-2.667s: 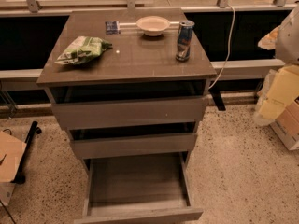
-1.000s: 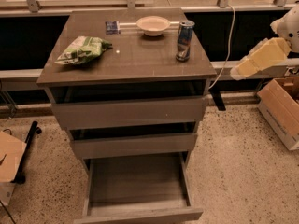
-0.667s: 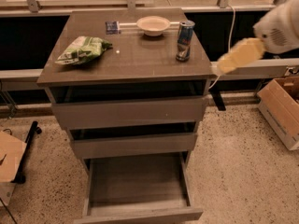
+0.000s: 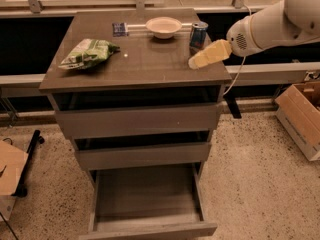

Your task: Place redbull can into bottom drawer

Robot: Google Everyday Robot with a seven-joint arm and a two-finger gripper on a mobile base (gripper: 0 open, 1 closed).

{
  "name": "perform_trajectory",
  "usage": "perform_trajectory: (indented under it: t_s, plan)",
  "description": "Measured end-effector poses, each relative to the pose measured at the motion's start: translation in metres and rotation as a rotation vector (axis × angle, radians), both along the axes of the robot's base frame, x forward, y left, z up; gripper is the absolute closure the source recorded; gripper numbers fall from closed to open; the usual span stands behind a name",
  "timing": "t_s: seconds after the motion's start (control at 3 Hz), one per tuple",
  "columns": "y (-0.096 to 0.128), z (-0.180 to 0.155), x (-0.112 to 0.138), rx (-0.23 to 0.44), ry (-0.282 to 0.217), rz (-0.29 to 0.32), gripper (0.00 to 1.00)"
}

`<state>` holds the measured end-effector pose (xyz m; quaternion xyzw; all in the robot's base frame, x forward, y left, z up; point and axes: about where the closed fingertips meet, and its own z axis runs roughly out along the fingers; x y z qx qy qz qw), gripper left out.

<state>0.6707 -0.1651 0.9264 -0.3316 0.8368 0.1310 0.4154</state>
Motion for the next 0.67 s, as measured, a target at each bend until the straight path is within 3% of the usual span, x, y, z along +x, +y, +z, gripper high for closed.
perform_trajectory:
  t_s: [0.33, 0.67]
  plan:
    - [0.009, -0.027, 0.056, 0.187, -0.004, -0.049, 0.00]
    - [0.013, -0.036, 0.094, 0.274, -0.025, -0.065, 0.00]
